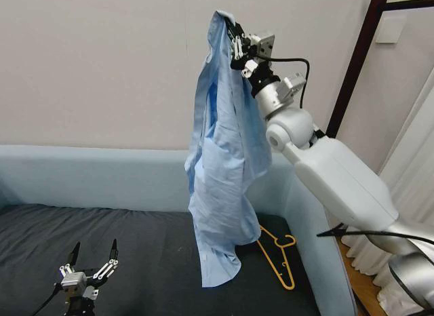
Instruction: Pick up the clothes from the sofa and hang them on the clothes hanger.
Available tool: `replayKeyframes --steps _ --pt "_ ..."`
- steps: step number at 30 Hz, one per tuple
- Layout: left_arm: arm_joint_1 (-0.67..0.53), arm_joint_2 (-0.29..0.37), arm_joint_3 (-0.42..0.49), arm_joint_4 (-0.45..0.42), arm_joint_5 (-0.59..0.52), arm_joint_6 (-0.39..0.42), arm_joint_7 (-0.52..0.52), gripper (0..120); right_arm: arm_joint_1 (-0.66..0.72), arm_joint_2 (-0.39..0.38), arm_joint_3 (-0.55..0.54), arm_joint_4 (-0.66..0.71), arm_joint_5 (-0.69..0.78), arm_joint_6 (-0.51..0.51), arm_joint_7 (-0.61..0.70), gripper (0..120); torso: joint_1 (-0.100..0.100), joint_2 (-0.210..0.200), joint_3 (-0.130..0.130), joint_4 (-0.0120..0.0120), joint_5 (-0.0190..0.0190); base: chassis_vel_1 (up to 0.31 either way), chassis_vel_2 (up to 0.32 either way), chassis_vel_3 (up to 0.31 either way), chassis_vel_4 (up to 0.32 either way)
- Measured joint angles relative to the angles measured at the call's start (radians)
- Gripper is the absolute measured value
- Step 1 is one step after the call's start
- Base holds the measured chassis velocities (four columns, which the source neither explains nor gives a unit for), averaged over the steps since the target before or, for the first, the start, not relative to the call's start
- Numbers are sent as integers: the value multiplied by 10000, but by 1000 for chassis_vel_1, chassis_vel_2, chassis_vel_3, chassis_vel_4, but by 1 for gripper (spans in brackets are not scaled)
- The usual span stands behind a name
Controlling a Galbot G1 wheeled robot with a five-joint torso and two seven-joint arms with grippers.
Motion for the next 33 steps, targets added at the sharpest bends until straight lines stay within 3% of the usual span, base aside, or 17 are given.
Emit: replayKeyframes --steps 4,5,6,8,9,13,21,26,31,33 --pt "-91 2 69 97 66 0 8 100 -3548 -1420 -15 433 -1286 -644 807 0 1 -1 2 -8 7 0 0 0 0" --pt "-91 2 69 97 66 0 8 100 -3548 -1420 -15 433 -1286 -644 807 0 1 -1 2 -8 7 0 0 0 0" --pt "-126 -2 100 127 107 0 9 100 -4722 -1653 175 321 -1769 -757 910 0 0 -1 1 -8 8 0 0 0 0" --pt "-169 -22 168 147 181 6 9 100 -6258 -1749 582 -24 -2442 -775 824 0 -2 1 -1 -5 -7 0 0 0 0" --pt "-169 -22 168 147 181 6 9 100 -6258 -1749 582 -24 -2442 -775 824 0 -2 1 -1 -5 -7 0 0 0 0" --pt "-259 -32 293 164 311 85 8 100 -8636 -1377 1239 -905 -3384 -638 161 0 -2 1 -2 -3 -6 0 0 0 0" --pt "-325 -31 353 201 373 157 4 100 -9567 -670 1412 -1595 -3496 -997 54 0 -2 0 -1 1 -4 0 0 0 0" --pt "-332 11 307 260 348 157 -9 100 -9390 -449 1590 -1146 -2765 -538 -538 0 -2 0 0 1 -5 0 0 0 0" --pt "-352 48 251 344 297 133 -19 100 -8832 -299 1215 168 223 295 -1899 0 -2 0 0 -2 -8 0 0 0 0" --pt "-366 43 251 360 296 131 -21 100 -8642 -181 1061 299 791 453 -2075 0 -2 0 0 1 -8 0 0 0 0"
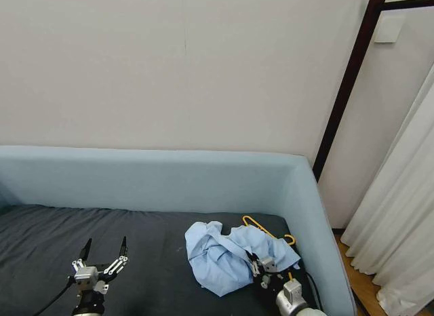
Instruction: Pick up the clothes from the sofa and hang them on the clothes hanger.
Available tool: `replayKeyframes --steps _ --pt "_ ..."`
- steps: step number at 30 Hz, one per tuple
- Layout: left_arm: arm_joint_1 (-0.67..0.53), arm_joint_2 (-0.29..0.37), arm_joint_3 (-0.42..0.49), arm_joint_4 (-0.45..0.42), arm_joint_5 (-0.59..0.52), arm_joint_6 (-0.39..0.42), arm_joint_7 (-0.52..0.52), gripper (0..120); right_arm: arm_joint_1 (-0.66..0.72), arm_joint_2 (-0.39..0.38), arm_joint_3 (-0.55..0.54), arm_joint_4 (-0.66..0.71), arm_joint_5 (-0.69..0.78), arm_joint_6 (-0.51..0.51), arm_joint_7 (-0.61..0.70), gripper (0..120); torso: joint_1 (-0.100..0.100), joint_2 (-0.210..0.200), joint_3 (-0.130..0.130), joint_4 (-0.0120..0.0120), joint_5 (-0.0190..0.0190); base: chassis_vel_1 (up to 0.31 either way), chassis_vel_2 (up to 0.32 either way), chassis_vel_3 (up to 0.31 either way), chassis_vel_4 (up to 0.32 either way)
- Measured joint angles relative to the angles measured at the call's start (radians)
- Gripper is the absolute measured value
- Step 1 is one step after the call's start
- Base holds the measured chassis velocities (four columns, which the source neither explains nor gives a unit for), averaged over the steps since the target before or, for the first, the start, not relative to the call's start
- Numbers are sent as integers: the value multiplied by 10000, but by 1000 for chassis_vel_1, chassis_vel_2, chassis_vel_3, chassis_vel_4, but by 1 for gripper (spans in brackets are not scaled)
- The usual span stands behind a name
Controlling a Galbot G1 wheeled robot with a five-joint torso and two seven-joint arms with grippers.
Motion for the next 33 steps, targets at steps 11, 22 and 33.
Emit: replayKeyframes --steps 11,22,33 --pt "105 48 -64 -51 -79 -40 -3 100 875 1322 -460 -1296 1384 540 225 0 2 -2 0 0 3 0 0 0 0" --pt "70 -38 25 -37 -76 -69 -4 100 -470 825 -15 -2110 -1398 -1140 2749 0 2 -1 1 -2 4 0 0 0 0" --pt "-65 -107 191 77 56 -74 -3 100 -1730 68 320 -1161 -3272 -1995 4097 26 1 -1 0 -1 6 0 0 0 0"
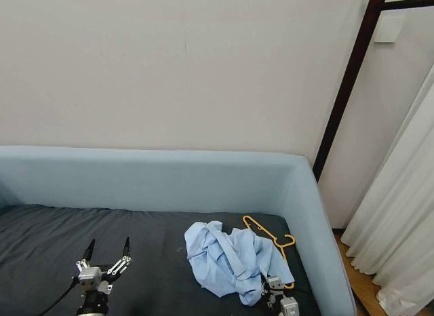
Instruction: Pick up the clothes from the sofa and hang them on the clothes hanger.
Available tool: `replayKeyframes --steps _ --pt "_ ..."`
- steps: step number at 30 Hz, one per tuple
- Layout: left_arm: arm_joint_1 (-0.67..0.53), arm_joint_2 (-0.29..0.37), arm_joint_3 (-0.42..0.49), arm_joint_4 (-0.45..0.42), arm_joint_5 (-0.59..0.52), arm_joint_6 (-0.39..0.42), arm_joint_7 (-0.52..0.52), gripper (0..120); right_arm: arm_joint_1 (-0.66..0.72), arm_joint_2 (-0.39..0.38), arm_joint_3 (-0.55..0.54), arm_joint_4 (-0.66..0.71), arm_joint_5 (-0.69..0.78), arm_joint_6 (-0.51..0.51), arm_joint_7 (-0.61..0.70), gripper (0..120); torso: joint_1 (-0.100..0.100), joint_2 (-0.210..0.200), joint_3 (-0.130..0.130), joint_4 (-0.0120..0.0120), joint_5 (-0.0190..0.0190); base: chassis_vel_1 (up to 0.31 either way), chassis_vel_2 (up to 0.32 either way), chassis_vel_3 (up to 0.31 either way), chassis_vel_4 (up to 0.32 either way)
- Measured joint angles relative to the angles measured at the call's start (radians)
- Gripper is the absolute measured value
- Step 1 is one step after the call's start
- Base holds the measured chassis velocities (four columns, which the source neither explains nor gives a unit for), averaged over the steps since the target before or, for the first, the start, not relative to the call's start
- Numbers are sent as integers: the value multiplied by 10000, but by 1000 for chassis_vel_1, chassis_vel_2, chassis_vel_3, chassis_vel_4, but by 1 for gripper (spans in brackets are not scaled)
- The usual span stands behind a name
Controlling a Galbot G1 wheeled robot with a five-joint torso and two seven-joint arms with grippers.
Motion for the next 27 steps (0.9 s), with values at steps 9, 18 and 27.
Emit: replayKeyframes --steps 9,18,27 --pt "-151 104 -49 176 -12 35 2 100 -975 -1364 226 1329 -1635 441 -1284 62 -1 0 0 -2 -2 0 0 0 0" --pt "-191 149 -128 222 -13 78 2 100 576 -1266 -592 934 -2175 1394 -2732 94 0 0 1 0 -5 0 0 0 0" --pt "-69 128 -231 128 32 93 2 100 1843 35 -1983 -67 -1972 -532 -944 100 0 0 1 0 -4 0 0 0 0"
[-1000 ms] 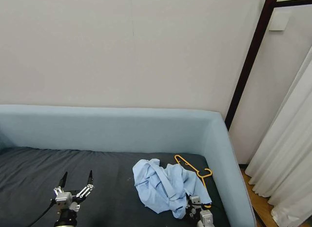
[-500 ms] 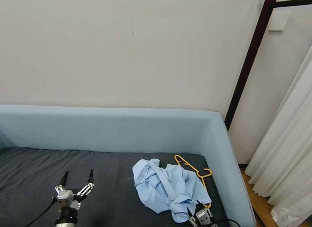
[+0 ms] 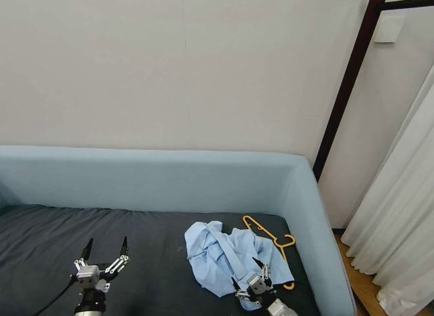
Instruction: Pick up the clothes from the sofa and hang them on the clothes hanger.
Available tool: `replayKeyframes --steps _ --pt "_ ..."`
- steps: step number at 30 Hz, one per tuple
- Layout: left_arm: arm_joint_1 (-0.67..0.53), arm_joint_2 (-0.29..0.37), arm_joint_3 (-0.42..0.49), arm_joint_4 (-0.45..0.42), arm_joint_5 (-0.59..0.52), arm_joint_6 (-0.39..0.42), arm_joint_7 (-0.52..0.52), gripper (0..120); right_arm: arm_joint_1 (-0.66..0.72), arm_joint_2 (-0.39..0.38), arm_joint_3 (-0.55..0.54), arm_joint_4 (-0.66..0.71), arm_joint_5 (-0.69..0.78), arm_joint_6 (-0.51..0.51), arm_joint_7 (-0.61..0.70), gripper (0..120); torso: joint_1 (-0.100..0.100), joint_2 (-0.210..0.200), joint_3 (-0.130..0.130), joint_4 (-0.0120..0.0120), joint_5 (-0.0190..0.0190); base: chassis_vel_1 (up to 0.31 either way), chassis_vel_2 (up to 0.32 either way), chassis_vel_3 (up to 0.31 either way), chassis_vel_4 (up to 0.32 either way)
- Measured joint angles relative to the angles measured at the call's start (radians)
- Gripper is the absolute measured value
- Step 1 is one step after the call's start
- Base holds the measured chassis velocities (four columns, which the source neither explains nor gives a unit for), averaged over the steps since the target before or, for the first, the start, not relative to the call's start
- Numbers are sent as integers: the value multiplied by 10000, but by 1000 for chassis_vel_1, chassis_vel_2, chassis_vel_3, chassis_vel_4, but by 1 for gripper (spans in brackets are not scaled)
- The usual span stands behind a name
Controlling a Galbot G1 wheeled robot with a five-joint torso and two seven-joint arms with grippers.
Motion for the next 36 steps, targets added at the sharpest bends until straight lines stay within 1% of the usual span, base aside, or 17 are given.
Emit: replayKeyframes --steps 2,3,4,7,9,11,13,17,23,30,36 --pt "57 2 -72 -47 5 4 0 100 238 483 -331 -483 -30 -186 487 100 0 0 0 1 -1 0 0 0 0" --pt "57 2 -72 -47 5 4 0 100 238 483 -331 -483 -30 -186 487 100 0 0 0 1 -1 0 0 0 0" --pt "81 2 -94 -67 6 6 -1 100 288 651 -395 -681 -128 -233 641 100 0 0 0 1 -1 0 0 0 0" --pt "173 12 -161 -166 2 7 -2 100 349 1179 -476 -1472 -881 -543 1336 100 0 0 0 0 -1 0 0 0 0" --pt "189 12 -177 -188 -2 8 -2 100 346 1270 -475 -1658 -1108 -627 1506 100 0 0 0 1 0 0 0 0 0" --pt "236 7 -204 -241 -7 9 -3 100 331 1414 -489 -2016 -1733 -963 2056 100 0 0 0 -1 0 0 0 0 0" --pt "262 -9 -205 -258 -9 9 -4 100 306 1486 -505 -2167 -2009 -1148 2451 100 0 0 0 -2 -1 0 0 0 0" --pt "289 -50 -201 -274 -7 4 -4 100 270 1578 -331 -2234 -2174 -1173 2852 100 0 0 0 -1 0 0 0 0 0" --pt "292 -145 -125 -306 17 -24 -3 100 224 1559 95 -2158 -2206 -830 3158 100 0 0 0 0 1 0 0 0 0" --pt "296 -205 -64 -320 52 -53 -3 100 194 1400 509 -2063 -2293 -522 3131 100 0 0 0 0 2 0 0 0 0" --pt "293 -233 -9 -337 76 -56 -4 100 63 1334 769 -2223 -2524 -42 2735 100 0 0 -1 0 2 0 0 0 0"
